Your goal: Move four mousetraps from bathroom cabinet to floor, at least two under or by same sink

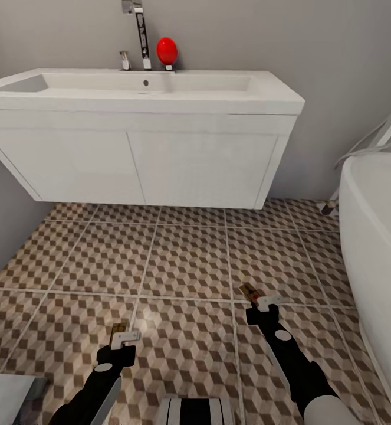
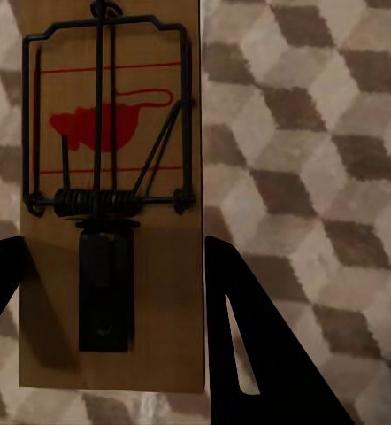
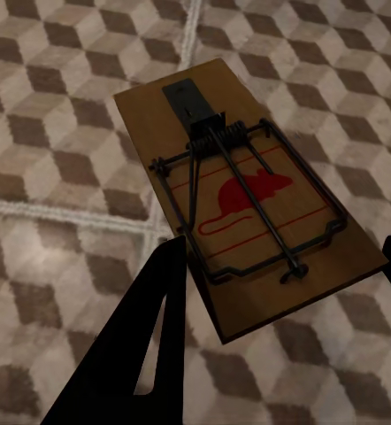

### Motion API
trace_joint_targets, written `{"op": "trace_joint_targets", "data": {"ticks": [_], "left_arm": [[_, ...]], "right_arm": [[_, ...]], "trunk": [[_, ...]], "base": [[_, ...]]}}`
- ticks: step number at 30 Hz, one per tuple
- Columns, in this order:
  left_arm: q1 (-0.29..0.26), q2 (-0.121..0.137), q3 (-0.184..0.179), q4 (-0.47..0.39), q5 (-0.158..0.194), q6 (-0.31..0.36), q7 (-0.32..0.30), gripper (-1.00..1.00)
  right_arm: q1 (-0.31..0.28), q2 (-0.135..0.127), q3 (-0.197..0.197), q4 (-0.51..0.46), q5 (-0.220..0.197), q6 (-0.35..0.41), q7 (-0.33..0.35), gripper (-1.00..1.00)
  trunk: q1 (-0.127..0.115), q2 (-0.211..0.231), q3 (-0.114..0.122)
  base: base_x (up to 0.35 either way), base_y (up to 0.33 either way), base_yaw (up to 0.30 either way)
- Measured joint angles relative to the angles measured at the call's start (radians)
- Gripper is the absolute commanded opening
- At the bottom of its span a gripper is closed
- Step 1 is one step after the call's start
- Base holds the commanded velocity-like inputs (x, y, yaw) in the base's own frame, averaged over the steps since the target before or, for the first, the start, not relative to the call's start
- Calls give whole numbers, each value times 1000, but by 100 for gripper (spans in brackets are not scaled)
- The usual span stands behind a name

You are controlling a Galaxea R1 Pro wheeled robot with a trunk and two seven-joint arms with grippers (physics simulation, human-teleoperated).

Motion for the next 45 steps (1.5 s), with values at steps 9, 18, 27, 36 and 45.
{"op": "trace_joint_targets", "data": {"ticks": [9,18,27,36,45], "left_arm": [[0,-8,-16,-11,-10,4,2,-100],[-243,-31,-16,-108,-13,425,-2,-100],[-490,-50,-17,115,-9,469,-4,-100],[-505,-42,-23,35,-6,363,-108,-100],[-503,-26,-23,-102,-12,388,-149,-100]], "right_arm": [[0,1,25,-17,30,2,0,-100],[-1,-3,35,-112,45,48,2,-100],[-20,-2,35,-168,38,183,11,-100],[-40,1,39,-215,36,194,29,-100],[-40,3,45,-388,37,205,82,-100]], "trunk": [[0,0,-7],[0,0,-7],[0,0,-7],[0,0,-7],[4,-7,-11]], "base": [[0,0,0],[0,0,0],[0,0,0],[0,0,0],[0,0,0]]}}
